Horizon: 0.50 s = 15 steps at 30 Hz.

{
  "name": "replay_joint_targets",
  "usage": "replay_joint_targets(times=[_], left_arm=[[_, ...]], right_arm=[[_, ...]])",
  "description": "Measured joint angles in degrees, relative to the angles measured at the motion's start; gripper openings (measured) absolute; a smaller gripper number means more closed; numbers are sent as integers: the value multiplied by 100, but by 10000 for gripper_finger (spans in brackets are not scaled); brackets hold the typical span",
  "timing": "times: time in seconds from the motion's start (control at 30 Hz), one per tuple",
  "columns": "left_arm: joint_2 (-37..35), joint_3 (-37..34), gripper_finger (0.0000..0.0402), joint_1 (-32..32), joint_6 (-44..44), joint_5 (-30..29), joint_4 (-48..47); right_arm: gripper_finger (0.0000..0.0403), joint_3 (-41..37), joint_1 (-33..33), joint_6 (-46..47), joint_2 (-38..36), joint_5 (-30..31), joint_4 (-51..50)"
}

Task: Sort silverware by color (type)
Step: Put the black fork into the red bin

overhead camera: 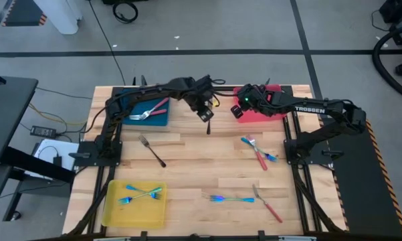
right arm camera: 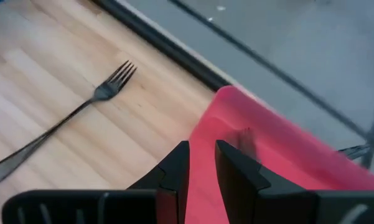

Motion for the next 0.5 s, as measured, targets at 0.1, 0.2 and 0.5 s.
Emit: replay_joint_targets(times=[0.1, 0.2, 0.5], left_arm=[[0, 235, 105, 37, 336, -22, -732], [-7, 406, 105, 39, 616, -88, -1214], [-722, 430, 105, 187, 993, -614, -2287]], right_arm=[[86, 0, 0, 82, 20, -527, 116], [86, 0, 6, -22, 59, -1089, 312], [86, -2, 9, -328, 164, -2178, 1540]])
